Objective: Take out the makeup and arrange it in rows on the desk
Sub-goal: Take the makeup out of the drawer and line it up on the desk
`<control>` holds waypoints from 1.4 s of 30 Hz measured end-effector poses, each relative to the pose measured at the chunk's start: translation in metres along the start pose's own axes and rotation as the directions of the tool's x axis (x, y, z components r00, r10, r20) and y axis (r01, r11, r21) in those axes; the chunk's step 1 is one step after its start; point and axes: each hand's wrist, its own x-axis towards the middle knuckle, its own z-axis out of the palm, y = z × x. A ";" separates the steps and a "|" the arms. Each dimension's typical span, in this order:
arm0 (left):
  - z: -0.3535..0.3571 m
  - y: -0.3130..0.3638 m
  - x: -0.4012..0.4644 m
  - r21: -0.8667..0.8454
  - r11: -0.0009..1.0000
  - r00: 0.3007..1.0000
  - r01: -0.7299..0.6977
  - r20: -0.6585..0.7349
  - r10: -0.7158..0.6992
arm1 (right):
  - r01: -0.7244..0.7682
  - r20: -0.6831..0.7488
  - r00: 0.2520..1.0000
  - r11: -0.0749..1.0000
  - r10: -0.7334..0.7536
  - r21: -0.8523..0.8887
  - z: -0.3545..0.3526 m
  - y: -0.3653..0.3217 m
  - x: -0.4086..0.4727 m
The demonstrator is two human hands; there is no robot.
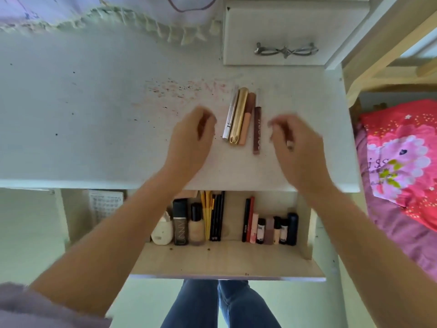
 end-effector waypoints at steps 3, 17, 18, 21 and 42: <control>0.012 -0.025 -0.096 0.050 0.998 0.978 -0.035 0.207 0.024 | -0.003 0.234 0.972 0.998 0.016 -0.058 0.013 0.020 -0.094; 0.112 -0.096 -0.090 0.649 0.738 0.948 -0.183 0.316 -0.042 | 0.136 0.361 0.928 0.824 0.088 -0.550 0.092 0.118 -0.121; 0.116 -0.096 -0.088 0.658 0.734 0.952 -0.166 0.301 -0.055 | 0.138 0.339 0.938 0.820 0.072 -0.555 0.092 0.118 -0.121; 0.125 -0.092 -0.086 0.703 0.701 0.947 -0.118 0.292 -0.133 | 0.157 0.327 0.944 0.824 0.036 -0.544 0.089 0.115 -0.121; -0.034 0.029 -0.005 0.007 0.997 0.978 0.081 0.193 -0.080 | -0.126 -0.003 0.992 0.991 0.127 0.034 -0.026 0.011 0.028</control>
